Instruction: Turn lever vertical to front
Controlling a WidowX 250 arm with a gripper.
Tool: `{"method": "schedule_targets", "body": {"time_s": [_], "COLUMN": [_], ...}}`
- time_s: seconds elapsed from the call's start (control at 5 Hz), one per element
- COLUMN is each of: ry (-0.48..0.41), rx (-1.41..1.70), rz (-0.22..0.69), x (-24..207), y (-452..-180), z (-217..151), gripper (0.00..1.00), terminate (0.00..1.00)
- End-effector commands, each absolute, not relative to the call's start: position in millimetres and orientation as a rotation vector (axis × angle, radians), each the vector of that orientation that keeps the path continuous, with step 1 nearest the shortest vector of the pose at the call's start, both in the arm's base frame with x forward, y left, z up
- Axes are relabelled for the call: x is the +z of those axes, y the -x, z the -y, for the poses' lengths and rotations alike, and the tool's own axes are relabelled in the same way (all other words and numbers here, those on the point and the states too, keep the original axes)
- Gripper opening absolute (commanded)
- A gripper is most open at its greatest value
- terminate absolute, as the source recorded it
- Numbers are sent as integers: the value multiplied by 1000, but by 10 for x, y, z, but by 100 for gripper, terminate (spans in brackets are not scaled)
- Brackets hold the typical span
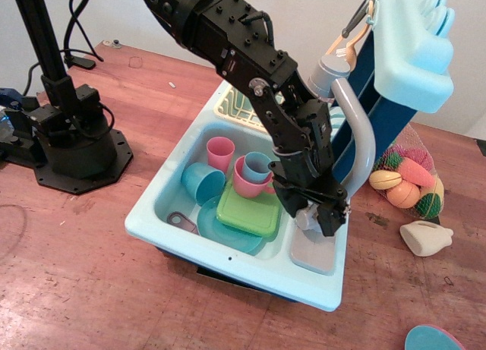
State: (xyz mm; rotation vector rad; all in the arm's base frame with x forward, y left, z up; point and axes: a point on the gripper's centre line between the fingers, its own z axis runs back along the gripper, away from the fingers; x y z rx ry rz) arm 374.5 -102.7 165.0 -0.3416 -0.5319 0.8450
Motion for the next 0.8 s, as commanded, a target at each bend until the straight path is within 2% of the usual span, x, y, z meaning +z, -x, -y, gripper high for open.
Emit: {"method": "schedule_targets", "body": {"time_s": [0.0, 0.2, 0.6], "ry": [387, 372, 364], "rx": [878, 903, 988], "rz": [593, 598, 635], "x": [1807, 1823, 1660], "y": [-3707, -3574, -3354], "z": [930, 861, 769], "gripper": [100, 100, 100], "terminate": [0, 0, 0]}}
